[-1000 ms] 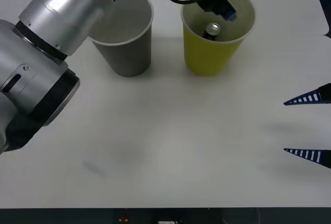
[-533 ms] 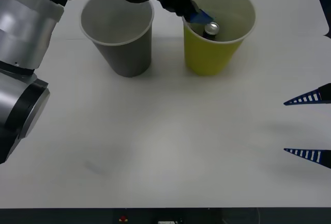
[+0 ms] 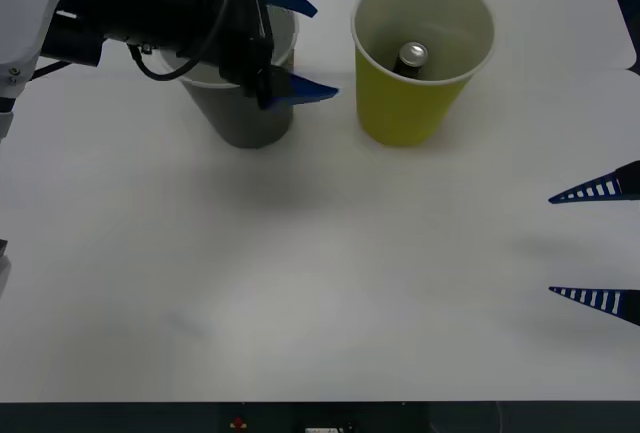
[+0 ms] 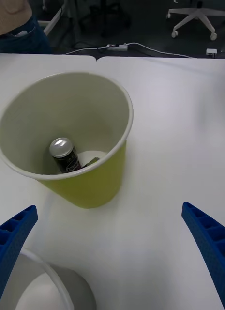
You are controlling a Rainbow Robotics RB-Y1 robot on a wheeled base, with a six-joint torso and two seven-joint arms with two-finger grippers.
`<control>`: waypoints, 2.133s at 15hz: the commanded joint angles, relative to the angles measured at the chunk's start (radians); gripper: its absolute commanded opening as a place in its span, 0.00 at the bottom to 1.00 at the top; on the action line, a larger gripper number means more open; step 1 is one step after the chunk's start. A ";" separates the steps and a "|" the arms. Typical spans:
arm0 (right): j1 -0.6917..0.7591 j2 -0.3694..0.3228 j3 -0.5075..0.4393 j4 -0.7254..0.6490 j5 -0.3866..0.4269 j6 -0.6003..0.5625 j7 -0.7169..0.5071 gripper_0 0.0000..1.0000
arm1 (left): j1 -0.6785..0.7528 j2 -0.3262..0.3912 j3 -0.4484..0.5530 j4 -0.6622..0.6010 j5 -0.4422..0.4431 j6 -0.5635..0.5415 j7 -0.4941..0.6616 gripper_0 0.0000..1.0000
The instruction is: Put the can into the green bin and the plastic bottle into the gray bin
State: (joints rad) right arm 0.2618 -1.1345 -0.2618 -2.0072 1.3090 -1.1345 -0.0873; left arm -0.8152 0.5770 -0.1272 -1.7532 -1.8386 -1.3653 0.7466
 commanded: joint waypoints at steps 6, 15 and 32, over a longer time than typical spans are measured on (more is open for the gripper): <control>0.000 0.000 0.000 0.000 0.000 0.000 0.000 1.00 | 0.352 0.167 0.066 -0.355 0.075 0.086 -0.026 1.00; 0.000 0.000 0.000 0.000 0.000 0.000 0.000 1.00 | 0.622 0.333 0.178 -0.424 0.200 0.092 -0.263 1.00; 0.000 0.000 0.000 0.000 0.000 0.000 0.000 1.00 | 0.815 0.518 0.228 -0.108 0.539 0.095 -0.696 1.00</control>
State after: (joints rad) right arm 0.2618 -1.1345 -0.2618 -2.0071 1.3090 -1.1345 -0.0873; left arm -0.0049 1.0892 0.1013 -1.8632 -1.3072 -1.2697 0.0509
